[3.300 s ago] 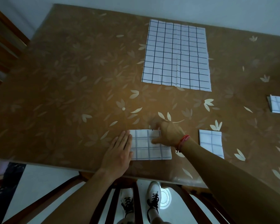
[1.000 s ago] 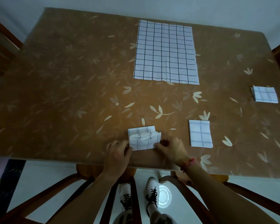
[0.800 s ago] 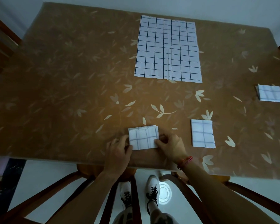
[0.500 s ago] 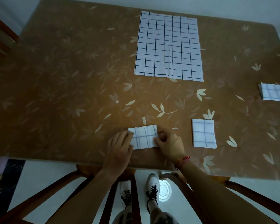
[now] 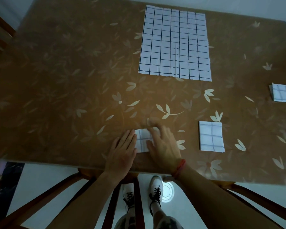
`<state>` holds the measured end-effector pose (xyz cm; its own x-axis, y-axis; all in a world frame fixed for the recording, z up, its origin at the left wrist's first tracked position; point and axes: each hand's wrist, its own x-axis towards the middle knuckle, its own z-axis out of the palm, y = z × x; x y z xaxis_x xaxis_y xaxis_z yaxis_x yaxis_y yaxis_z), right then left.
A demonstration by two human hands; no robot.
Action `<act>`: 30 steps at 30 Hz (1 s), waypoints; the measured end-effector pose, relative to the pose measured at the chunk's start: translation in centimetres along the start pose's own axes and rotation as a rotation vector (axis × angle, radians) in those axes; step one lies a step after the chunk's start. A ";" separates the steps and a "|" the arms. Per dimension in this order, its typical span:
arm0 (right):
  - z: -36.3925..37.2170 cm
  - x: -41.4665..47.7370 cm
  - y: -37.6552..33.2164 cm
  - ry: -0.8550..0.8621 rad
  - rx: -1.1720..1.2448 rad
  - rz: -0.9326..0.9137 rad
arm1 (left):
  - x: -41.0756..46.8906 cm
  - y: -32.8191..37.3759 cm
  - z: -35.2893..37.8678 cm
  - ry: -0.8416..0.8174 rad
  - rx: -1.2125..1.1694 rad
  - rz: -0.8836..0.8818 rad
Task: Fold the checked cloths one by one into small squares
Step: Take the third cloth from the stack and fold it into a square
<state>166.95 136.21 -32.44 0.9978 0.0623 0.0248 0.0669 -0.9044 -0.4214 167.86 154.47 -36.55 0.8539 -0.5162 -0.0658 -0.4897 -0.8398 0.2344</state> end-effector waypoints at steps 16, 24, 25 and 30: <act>3.1 0.2 2.7 -0.315 -0.308 -0.231 | -0.5 -0.5 0.7 -0.053 0.022 0.020; 0.7 -0.7 5.7 -0.358 -0.364 -0.152 | -0.2 -0.2 0.4 -0.027 -0.014 -0.002; 0.7 -0.7 5.6 -0.364 -0.367 -0.149 | -0.1 -0.1 0.3 -0.022 -0.022 -0.011; 0.2 -0.6 5.1 -0.357 -0.368 -0.158 | 0.8 0.3 -1.1 0.031 -0.120 -0.062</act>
<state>166.72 131.63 -34.84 0.9162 0.2915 -0.2749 0.2774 -0.9565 -0.0900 168.55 153.96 -35.47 0.8877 -0.4571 -0.0542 -0.4128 -0.8427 0.3455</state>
